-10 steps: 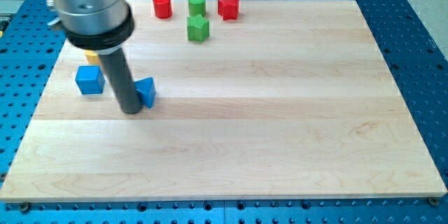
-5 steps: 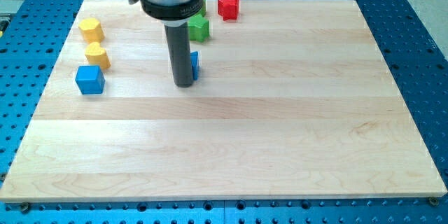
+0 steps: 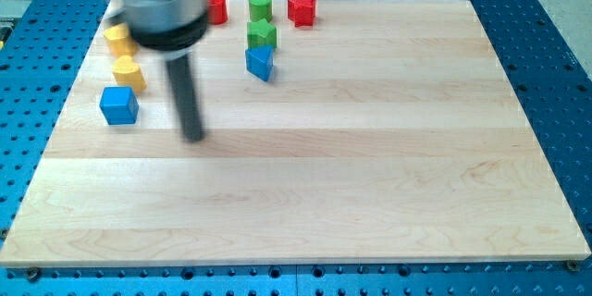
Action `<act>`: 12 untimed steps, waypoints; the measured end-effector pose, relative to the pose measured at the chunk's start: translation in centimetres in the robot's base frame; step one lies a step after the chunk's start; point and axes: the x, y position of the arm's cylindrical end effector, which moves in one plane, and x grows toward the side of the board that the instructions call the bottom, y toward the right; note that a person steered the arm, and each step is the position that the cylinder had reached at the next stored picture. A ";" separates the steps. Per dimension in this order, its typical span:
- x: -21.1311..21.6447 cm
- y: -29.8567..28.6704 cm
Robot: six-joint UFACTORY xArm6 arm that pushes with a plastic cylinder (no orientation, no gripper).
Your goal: Place the blue blocks at the bottom of the green star in a vertical line
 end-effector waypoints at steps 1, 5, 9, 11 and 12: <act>4.5 -10.9; -5.8 0.9; -9.0 6.2; -5.2 6.4; -5.6 8.2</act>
